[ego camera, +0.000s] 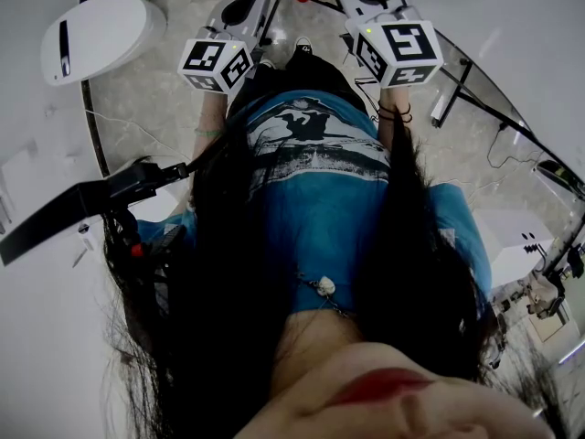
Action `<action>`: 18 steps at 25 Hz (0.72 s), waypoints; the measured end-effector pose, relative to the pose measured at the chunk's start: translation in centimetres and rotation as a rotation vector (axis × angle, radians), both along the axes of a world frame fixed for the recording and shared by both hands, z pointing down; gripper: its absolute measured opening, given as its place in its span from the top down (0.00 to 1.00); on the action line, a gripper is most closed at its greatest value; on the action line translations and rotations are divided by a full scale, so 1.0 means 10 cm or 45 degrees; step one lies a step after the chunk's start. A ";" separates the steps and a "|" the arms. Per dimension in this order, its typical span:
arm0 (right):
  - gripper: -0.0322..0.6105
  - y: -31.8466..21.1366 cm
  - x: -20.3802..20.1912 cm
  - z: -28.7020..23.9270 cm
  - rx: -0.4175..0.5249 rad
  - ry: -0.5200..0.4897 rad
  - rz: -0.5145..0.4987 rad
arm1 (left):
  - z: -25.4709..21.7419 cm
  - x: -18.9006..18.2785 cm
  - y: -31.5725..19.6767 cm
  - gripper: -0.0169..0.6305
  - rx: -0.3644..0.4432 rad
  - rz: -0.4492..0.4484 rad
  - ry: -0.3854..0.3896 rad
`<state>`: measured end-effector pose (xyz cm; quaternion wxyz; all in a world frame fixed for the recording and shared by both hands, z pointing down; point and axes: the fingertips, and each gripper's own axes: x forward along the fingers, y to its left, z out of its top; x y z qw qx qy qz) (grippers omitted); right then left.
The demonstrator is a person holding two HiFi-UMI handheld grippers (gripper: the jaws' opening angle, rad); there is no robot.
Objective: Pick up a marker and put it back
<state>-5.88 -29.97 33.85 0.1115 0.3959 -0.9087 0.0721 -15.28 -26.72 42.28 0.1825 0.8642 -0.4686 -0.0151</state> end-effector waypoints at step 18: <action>0.84 -0.16 -0.43 0.84 -0.078 0.321 -0.173 | 0.04 -0.14 -0.03 0.97 -0.018 -0.066 -0.008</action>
